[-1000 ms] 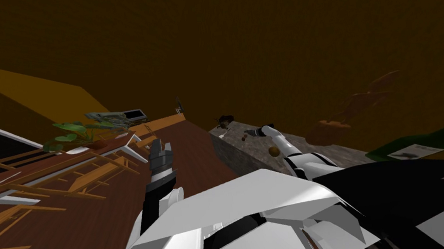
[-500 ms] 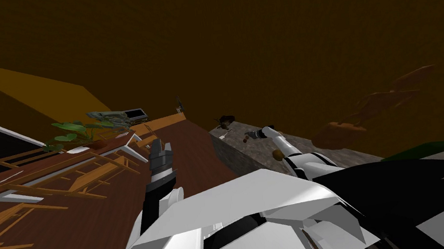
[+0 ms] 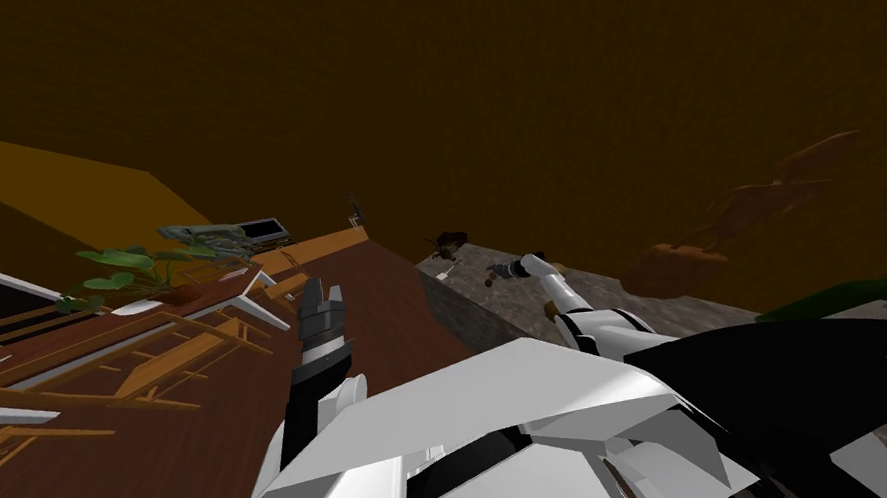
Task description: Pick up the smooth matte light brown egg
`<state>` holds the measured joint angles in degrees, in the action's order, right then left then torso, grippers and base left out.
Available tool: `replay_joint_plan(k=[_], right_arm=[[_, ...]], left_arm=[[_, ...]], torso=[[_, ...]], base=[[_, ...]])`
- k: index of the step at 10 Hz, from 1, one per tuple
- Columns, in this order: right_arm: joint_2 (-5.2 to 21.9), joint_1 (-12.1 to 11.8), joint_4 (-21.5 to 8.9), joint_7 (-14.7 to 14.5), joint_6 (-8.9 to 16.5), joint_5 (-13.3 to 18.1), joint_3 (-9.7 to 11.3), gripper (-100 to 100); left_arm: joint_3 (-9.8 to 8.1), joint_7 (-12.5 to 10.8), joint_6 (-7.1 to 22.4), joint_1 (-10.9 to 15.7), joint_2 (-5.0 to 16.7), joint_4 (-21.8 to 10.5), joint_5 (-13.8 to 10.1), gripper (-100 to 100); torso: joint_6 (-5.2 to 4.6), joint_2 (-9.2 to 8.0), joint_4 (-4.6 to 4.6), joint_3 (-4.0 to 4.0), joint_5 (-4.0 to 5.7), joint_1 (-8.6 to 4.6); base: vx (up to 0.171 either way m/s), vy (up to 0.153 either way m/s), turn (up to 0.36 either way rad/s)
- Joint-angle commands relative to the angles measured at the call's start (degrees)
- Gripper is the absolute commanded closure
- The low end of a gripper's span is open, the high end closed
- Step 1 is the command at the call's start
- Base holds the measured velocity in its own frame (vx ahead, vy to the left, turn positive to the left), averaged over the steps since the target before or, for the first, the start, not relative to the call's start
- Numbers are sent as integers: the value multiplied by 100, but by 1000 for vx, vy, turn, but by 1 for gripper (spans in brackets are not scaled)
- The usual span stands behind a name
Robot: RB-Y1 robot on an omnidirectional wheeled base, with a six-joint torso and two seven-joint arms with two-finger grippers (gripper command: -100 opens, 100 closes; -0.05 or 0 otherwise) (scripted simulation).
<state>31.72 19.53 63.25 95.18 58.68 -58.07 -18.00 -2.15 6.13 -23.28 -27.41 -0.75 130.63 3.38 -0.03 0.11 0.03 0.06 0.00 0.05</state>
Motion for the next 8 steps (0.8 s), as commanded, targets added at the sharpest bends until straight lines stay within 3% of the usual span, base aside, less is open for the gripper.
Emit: replay_joint_plan(k=[1,4,5,6,8], right_arm=[[-156,37,4,-95,85,171,-162,-100],[-433,115,-11,-274,231,471,-461,-100],[-369,105,-21,-235,196,401,-399,-100],[-377,110,-26,-252,205,412,-410,100],[-374,106,-28,-251,206,415,-408,100]], left_arm=[[0,0,0,0,0,0,0,0],[0,0,0,0,0,0,0,0],[0,0,0,0,0,0,0,0],[0,0,0,0,0,0,0,0],[0,0,0,1,0,0,0,0]], torso=[[0,0,0,0,0,0],[0,-6,-1,-4,-1,5],[0,-6,-1,-3,-1,5],[0,-9,-2,-5,-1,2],[3,-13,-5,-9,0,3]], base=[[17,4,-30],[12,14,-41],[5,7,-9],[0,0,0],[0,0,0]])
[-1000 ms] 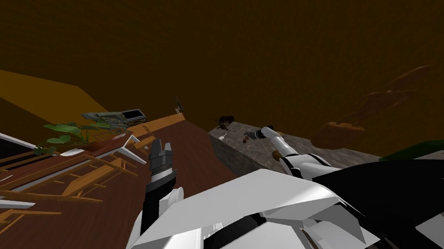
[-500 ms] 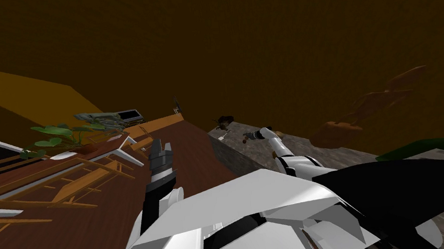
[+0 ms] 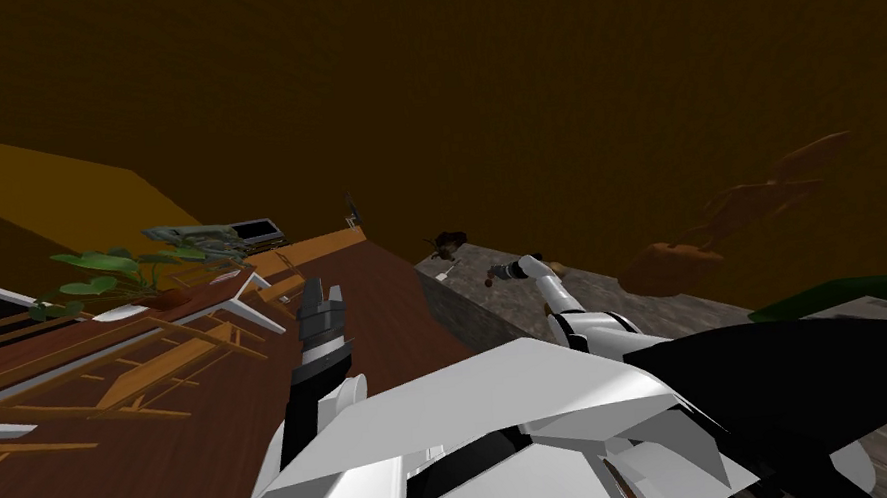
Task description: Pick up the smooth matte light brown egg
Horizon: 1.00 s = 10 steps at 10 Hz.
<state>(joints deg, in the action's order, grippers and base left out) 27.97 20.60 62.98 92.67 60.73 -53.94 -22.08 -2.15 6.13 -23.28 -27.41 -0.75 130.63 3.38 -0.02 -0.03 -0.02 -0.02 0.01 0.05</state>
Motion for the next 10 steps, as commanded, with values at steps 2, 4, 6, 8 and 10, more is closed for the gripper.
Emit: replay_joint_plan(k=[2,4,6,8,10], right_arm=[[-1,1,1,0,0,-1,0,100],[219,-70,31,155,-120,-242,246,100],[404,-122,41,274,-218,-443,445,100],[589,-174,51,394,-315,-643,645,100],[774,-226,61,513,-412,-843,844,100]], left_arm=[[0,0,0,0,0,0,0,0],[0,0,0,0,0,0,0,0],[0,0,0,0,0,0,0,0],[0,0,0,0,0,0,0,0],[0,0,0,0,0,0,0,0]], torso=[[0,0,0,0,0,-1],[-1,0,1,0,-1,-1],[0,-6,-3,-4,0,-9],[-3,-13,-3,-8,-1,-4],[-3,-14,-2,-7,-1,0]], base=[[0,0,0],[-2,-8,41],[-25,-20,60],[-28,-2,26],[-32,4,34]])
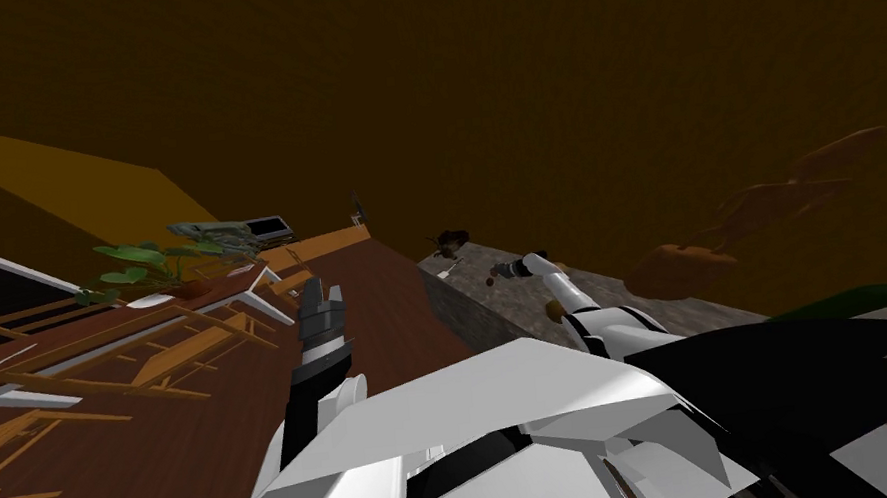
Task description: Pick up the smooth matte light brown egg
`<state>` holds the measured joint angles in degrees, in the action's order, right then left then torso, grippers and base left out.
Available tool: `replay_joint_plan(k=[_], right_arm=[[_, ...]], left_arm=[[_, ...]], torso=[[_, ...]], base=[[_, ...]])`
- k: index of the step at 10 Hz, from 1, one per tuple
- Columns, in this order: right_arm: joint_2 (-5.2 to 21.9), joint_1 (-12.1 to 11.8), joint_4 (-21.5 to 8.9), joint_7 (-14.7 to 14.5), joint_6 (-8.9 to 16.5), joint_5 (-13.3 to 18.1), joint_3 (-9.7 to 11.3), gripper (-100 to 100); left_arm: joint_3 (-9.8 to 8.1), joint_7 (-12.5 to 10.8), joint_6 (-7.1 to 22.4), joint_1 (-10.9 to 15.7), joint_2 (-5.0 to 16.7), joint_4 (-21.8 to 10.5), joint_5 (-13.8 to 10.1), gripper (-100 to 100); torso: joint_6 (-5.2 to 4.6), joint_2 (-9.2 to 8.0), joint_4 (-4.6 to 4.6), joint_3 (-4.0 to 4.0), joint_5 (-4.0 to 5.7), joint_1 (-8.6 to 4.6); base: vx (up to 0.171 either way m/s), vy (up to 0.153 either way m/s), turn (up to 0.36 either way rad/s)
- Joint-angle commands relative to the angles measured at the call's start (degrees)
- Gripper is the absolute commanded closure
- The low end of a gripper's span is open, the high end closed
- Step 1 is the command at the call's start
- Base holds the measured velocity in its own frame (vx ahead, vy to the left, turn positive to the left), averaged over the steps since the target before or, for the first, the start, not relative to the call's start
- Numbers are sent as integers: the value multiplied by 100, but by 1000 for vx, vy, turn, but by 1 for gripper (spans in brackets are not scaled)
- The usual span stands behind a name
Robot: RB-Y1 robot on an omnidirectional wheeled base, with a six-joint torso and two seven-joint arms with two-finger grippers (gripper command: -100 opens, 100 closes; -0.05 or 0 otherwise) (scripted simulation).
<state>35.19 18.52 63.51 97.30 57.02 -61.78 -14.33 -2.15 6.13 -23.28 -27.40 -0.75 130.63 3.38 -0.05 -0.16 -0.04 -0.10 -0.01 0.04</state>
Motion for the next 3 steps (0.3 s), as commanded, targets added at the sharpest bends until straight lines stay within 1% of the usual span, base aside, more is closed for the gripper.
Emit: replay_joint_plan(k=[1,2,3], right_arm=[[144,-44,13,109,-90,-158,169,100],[90,-23,-5,54,-52,-101,101,100],[99,-26,-7,66,-64,-111,113,0]], left_arm=[[0,0,0,0,0,0,0,0],[0,0,0,0,0,0,0,0],[0,0,0,0,0,0,0,0]], torso=[[0,0,0,0,0,0],[0,1,0,1,0,-1],[1,6,0,3,1,0]], base=[[-28,-2,32],[-12,-1,3],[0,0,0]])
